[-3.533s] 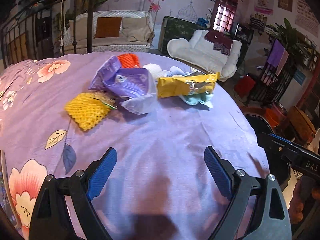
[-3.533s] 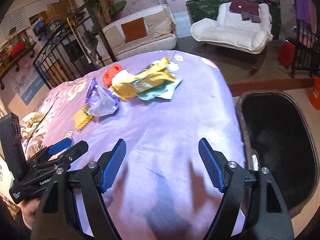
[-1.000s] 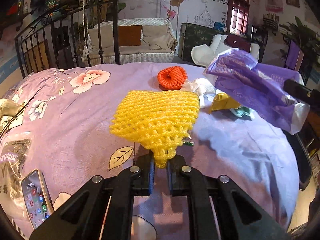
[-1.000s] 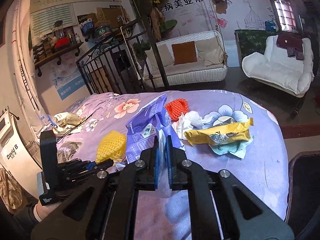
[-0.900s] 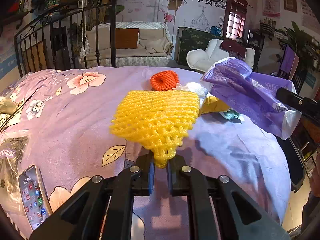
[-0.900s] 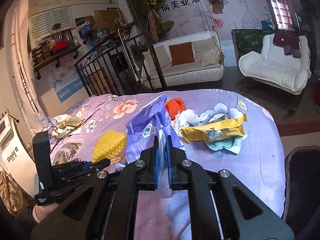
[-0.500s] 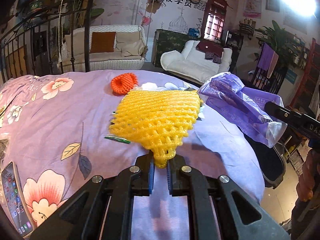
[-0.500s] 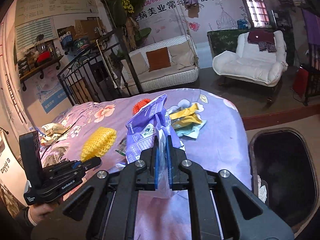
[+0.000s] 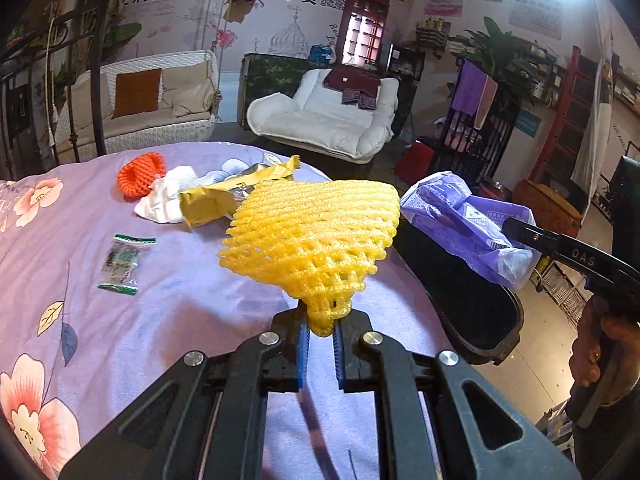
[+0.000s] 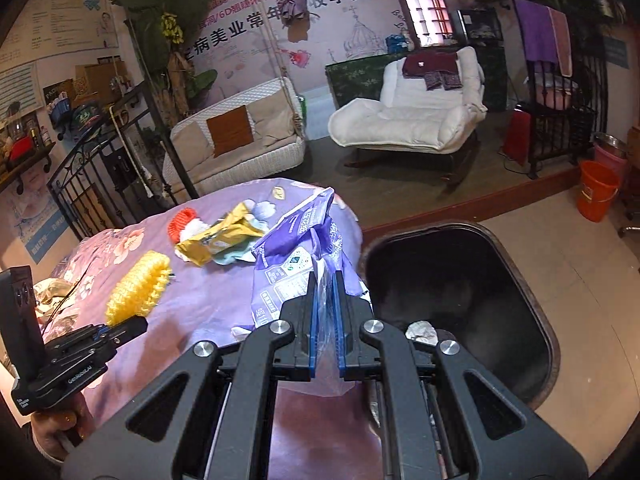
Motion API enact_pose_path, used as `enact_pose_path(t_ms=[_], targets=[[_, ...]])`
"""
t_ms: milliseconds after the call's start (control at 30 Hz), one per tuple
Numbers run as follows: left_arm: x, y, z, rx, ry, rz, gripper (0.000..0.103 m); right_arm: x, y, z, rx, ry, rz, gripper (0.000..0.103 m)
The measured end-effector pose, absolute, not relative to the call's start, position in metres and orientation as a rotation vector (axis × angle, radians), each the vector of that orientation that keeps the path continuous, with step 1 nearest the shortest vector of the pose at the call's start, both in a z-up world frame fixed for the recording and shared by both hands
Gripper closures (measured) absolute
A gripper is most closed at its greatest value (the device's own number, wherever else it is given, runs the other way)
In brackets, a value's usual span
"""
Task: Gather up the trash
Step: 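Carry the purple bag into the black bin and open the right gripper, then lower the yellow foam net into the bin and open the left gripper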
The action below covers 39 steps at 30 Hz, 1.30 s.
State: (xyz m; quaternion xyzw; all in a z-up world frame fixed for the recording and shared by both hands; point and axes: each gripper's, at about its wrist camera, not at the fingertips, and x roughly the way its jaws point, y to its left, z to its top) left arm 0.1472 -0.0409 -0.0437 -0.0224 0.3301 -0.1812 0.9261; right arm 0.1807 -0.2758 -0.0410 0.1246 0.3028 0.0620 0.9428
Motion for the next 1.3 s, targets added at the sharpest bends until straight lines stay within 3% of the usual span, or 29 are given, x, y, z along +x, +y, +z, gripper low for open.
enact_pose_path(t_ms=[933,1033,1067,1133,1300], targets=[[0.150,-0.131,-0.058,0.084,0.729,-0.598,0.092,0.265,-0.363,-0.155,0.355,1.025,-0.209,0.095],[0.152,-0.134,-0.062,0.088,0.742,-0.609,0.092,0.271,-0.365,-0.162,0.372,1.058,-0.214,0.081],[0.152,-0.136,-0.063,0.087,0.748,-0.615,0.092,0.270,-0.366,-0.163,0.368,1.056,-0.218,0.067],[0.154,-0.139,-0.065,0.089,0.758,-0.626,0.092,0.265,-0.366,-0.162,0.365,1.035,-0.242,0.046],[0.159,-0.154,-0.066,0.119,0.771,-0.663,0.092,0.239,-0.365,-0.156,0.382,0.971,-0.243,0.046]])
